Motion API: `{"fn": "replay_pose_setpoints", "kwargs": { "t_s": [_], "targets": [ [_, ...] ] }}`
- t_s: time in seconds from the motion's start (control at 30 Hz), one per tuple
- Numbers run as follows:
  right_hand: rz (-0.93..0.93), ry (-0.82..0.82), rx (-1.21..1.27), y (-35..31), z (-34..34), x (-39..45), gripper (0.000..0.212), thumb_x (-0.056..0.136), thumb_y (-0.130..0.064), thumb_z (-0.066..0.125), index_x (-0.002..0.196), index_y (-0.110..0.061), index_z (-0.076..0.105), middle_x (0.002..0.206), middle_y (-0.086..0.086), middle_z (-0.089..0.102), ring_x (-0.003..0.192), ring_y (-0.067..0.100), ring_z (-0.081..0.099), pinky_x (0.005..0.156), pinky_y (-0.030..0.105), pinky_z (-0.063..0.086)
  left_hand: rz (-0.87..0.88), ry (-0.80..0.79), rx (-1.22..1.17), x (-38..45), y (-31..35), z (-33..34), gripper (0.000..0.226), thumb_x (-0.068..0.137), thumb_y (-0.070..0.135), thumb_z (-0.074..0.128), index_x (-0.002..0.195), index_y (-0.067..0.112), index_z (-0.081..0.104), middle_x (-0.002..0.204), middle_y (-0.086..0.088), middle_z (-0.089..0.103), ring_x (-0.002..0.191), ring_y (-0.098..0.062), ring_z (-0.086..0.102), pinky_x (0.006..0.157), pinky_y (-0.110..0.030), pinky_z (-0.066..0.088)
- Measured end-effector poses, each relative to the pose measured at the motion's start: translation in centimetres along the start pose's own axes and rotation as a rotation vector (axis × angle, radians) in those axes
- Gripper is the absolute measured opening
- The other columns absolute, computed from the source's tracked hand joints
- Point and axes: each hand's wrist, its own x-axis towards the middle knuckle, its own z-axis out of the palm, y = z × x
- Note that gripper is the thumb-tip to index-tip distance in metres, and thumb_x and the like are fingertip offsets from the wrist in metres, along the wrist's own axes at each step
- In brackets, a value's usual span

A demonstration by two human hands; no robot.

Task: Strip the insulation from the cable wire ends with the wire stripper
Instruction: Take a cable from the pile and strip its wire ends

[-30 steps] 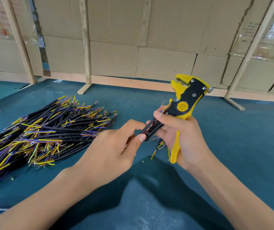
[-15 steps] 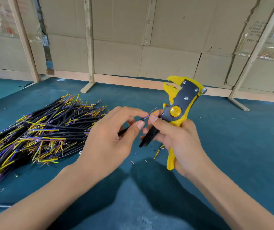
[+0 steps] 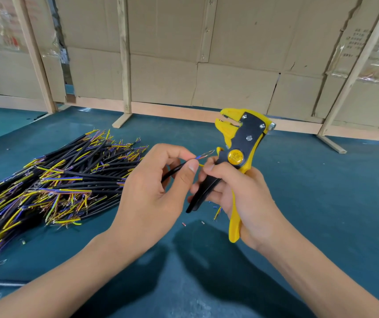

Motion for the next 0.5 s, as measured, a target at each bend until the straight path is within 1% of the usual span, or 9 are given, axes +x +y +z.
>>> {"fn": "replay_pose_setpoints", "kwargs": {
  "t_s": [0.07, 0.13, 0.2, 0.23, 0.3, 0.37, 0.43, 0.5],
  "targets": [
    [0.039, -0.037, 0.016, 0.1, 0.3, -0.3, 0.005, 0.078, -0.014, 0.065, 0.079, -0.009, 0.065, 0.074, 0.014, 0.060, 0.068, 0.033, 0.067, 0.073, 0.054, 0.059, -0.017, 0.010, -0.039, -0.1, 0.1, 0.1, 0.003, 0.096, 0.025, 0.058, 0.097, 0.027, 0.060, 0.084, 0.017, 0.067, 0.071, 0.002, 0.064, 0.066, -0.004, 0.043],
    [0.057, -0.068, 0.007, 0.4, 0.6, -0.5, 0.004, 0.078, -0.014, 0.065, 0.077, -0.010, 0.066, 0.075, 0.014, 0.060, 0.069, 0.033, 0.067, 0.078, 0.060, 0.059, -0.027, 0.017, -0.044, -0.1, 0.1, 0.1, 0.005, 0.096, 0.025, 0.056, 0.095, 0.028, 0.060, 0.078, 0.017, 0.065, 0.065, 0.002, 0.061, 0.062, -0.004, 0.042],
    [0.049, -0.091, -0.024, 0.6, 0.8, -0.7, 0.005, 0.079, -0.015, 0.065, 0.077, -0.011, 0.068, 0.075, 0.014, 0.061, 0.070, 0.033, 0.067, 0.081, 0.061, 0.058, -0.047, 0.030, -0.033, 0.1, 0.0, 0.0, 0.006, 0.096, 0.029, 0.057, 0.091, 0.032, 0.059, 0.073, 0.018, 0.062, 0.059, 0.001, 0.057, 0.058, -0.005, 0.040],
    [0.040, -0.095, -0.035, 0.6, 0.9, -0.7, 0.005, 0.080, -0.016, 0.067, 0.078, -0.012, 0.069, 0.075, 0.013, 0.062, 0.069, 0.033, 0.067, 0.079, 0.061, 0.059, -0.058, 0.042, -0.021, 0.3, -0.1, -0.2, 0.006, 0.094, 0.034, 0.057, 0.089, 0.033, 0.060, 0.070, 0.016, 0.060, 0.057, 0.000, 0.052, 0.057, -0.006, 0.039],
    [0.037, -0.109, -0.020, 0.3, 0.7, -0.7, 0.004, 0.079, -0.015, 0.069, 0.077, -0.012, 0.071, 0.074, 0.013, 0.061, 0.068, 0.034, 0.066, 0.072, 0.057, 0.060, -0.087, 0.070, -0.013, 0.8, -0.3, -0.5, 0.009, 0.091, 0.039, 0.057, 0.085, 0.034, 0.060, 0.065, 0.005, 0.051, 0.055, -0.002, 0.041, 0.054, -0.012, 0.036],
    [0.059, -0.167, 0.016, -0.4, 0.2, -0.6, 0.004, 0.080, -0.009, 0.067, 0.077, -0.009, 0.070, 0.075, 0.013, 0.059, 0.067, 0.035, 0.064, 0.069, 0.053, 0.058, -0.117, 0.097, -0.047, 1.3, -0.3, -0.8, 0.011, 0.092, 0.032, 0.059, 0.082, 0.031, 0.061, 0.062, 0.001, 0.041, 0.054, -0.004, 0.034, 0.050, -0.013, 0.032],
    [0.105, -0.265, 0.038, -1.2, -0.5, -0.5, 0.005, 0.083, -0.006, 0.063, 0.078, -0.005, 0.064, 0.076, 0.013, 0.056, 0.067, 0.035, 0.063, 0.069, 0.054, 0.057, -0.130, 0.118, -0.075, 1.8, -0.1, -1.1, 0.017, 0.096, 0.019, 0.061, 0.080, 0.025, 0.062, 0.061, 0.004, 0.038, 0.052, -0.003, 0.031, 0.047, -0.011, 0.029],
    [0.173, -0.372, 0.054, -2.0, -1.1, -0.5, 0.006, 0.085, -0.006, 0.061, 0.082, -0.002, 0.060, 0.076, 0.013, 0.055, 0.067, 0.034, 0.062, 0.069, 0.053, 0.056, -0.144, 0.124, -0.092, 2.1, 0.1, -1.4, 0.020, 0.097, 0.011, 0.060, 0.079, 0.020, 0.061, 0.059, 0.005, 0.035, 0.049, -0.003, 0.029, 0.046, -0.009, 0.026]
  ]
}}
